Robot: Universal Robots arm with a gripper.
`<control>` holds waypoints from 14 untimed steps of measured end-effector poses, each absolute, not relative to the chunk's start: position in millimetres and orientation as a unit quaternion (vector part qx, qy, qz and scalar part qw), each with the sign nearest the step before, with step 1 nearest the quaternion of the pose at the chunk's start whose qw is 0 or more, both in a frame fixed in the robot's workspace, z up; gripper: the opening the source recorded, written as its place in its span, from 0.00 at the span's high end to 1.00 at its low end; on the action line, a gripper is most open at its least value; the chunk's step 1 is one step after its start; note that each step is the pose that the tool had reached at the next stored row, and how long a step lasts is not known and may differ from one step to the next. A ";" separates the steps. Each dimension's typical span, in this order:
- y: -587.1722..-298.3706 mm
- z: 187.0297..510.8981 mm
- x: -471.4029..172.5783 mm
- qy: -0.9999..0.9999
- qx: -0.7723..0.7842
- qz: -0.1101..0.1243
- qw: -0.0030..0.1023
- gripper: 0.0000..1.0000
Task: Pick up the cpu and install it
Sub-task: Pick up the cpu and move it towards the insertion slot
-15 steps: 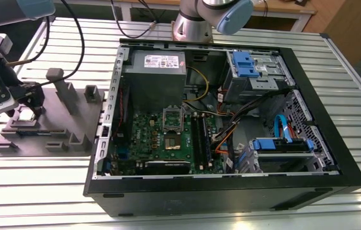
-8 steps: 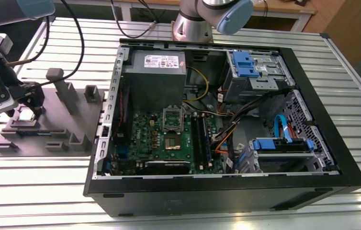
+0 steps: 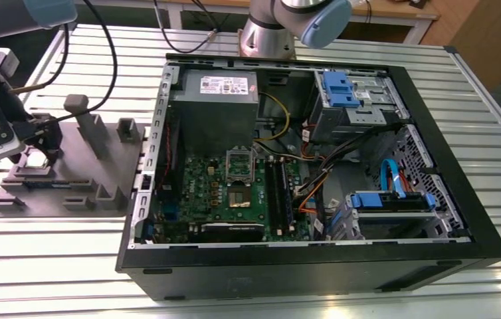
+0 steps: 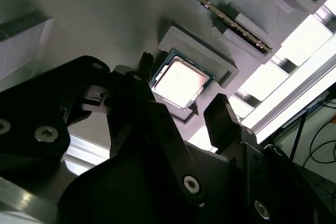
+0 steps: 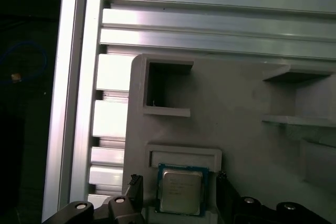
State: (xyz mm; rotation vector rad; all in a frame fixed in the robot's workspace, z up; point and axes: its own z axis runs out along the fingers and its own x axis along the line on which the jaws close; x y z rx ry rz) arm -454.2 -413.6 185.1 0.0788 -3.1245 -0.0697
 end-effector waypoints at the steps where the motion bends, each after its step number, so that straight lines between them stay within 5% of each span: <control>1: -413.7 185.0 -454.2 -0.999 0.024 -0.022 0.008 0.34; 14: -413.7 183.8 -452.6 -1.000 0.013 -0.022 0.007 0.35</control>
